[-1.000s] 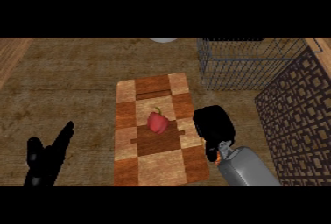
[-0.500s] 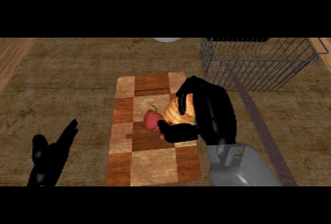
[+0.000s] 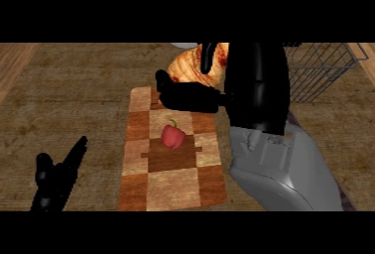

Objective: Pick the croissant from the placemat and place it in the basket

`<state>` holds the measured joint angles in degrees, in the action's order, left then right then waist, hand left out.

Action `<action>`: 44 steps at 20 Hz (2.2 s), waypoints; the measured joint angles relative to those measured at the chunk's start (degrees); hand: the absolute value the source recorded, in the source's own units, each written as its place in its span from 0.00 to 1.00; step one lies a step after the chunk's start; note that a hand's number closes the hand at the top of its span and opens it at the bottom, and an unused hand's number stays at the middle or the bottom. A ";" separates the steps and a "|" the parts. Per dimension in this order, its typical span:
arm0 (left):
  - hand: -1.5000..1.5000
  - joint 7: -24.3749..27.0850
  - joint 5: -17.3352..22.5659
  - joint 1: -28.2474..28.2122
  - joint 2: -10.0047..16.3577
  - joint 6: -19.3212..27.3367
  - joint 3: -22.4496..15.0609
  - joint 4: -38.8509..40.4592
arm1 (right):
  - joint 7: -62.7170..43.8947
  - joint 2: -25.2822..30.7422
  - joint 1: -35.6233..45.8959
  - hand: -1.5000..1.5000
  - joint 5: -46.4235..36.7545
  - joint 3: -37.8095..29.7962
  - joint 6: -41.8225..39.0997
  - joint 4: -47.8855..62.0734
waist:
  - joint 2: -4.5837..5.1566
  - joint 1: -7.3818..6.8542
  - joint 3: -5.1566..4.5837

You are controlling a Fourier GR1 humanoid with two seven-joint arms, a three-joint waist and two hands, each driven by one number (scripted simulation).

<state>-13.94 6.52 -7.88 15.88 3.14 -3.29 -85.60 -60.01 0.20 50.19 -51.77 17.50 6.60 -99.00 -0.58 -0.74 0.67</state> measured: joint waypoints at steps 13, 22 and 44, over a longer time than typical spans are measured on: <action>0.50 0.58 -0.96 -0.05 -0.81 -0.35 0.43 -0.08 | 2.47 6.54 12.85 1.00 3.73 -17.52 -4.55 13.52 | 0.30 0.10 0.13; 0.50 -0.19 -0.81 0.22 -0.92 -1.54 0.93 -0.47 | 12.69 10.99 14.32 1.00 6.74 -23.16 -1.88 27.38 | 0.49 -0.38 0.13; 0.50 -0.76 -2.65 0.20 -2.34 -1.44 1.96 -0.68 | 31.79 16.36 9.85 0.00 11.36 -31.65 8.92 50.67 | 0.03 -0.14 -0.50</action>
<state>-14.70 3.87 -7.68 13.54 1.70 -1.33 -86.28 -28.22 16.56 60.03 -40.42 -14.15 15.52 -48.34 -0.55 -0.88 0.17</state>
